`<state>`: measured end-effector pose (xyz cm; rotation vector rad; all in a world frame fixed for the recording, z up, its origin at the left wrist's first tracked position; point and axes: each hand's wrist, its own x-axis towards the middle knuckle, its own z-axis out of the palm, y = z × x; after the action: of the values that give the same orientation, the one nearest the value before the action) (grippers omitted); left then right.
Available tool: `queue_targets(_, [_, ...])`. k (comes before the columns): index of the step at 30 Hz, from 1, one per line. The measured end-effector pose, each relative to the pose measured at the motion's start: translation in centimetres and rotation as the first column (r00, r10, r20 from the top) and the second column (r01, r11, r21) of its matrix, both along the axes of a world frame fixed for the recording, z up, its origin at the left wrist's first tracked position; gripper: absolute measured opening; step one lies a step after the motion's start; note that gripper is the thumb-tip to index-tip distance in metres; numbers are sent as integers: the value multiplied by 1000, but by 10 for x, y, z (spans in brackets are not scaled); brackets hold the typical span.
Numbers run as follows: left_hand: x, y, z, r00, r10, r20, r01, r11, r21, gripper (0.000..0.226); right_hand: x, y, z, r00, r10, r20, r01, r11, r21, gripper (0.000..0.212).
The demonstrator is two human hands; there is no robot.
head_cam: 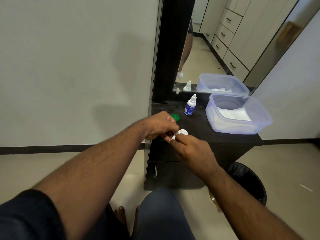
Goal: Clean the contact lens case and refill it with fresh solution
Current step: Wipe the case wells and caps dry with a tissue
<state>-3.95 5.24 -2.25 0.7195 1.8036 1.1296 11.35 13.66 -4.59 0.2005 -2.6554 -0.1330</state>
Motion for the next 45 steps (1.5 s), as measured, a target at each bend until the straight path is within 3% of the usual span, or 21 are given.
queue_targets(3, [-1,1,-2,1000,8,2,-8,1000,-4,13,1,2,0,999,-28,-32,28,1000,9,18])
queue_targets(7, [-2,1,-2,1000,8,12,-8,1000,-6,16,1,-3,-3,996,-63,-60,60,997,-50,28])
queue_targets(12, [0,1,-1,999,14,31,-14,1000,-3,11,5,8,-7,998,-48,-34,42,988,-151,10])
queue_targets(17, [-1,0,-1,1000,-4,15,4,1000,-3,14,2,4,-5,1000,-27,-5,26,989,-142,12])
queue_targets(20, [-2,1,-3,1000,-4,17,4,1000,9,14,-1,8,-2,999,-33,19,36,975,-218,27])
queue_targets(24, [-1,0,-5,1000,3,24,-4,1000,19,17,9,17,-8,998,-14,62,30,961,-277,5])
queue_targets(29, [-3,0,-6,1000,3,25,-4,1000,21,18,6,17,-9,1000,11,28,0,931,-365,10])
queue_targets(33, [-4,0,-8,1000,1,28,-2,1000,31,21,10,17,-19,997,-46,-57,4,818,-576,8])
queue_targets(36, [-4,0,-10,1000,3,26,-4,999,31,25,12,14,-19,973,-184,-138,19,660,-751,6])
queue_targets(39, [-3,0,-9,1000,11,19,-11,999,37,20,9,9,-16,959,-269,-92,63,515,-855,10])
queue_targets(45, [-2,-2,-8,1000,15,21,-15,999,38,16,7,2,-21,962,-260,-82,112,650,-752,11])
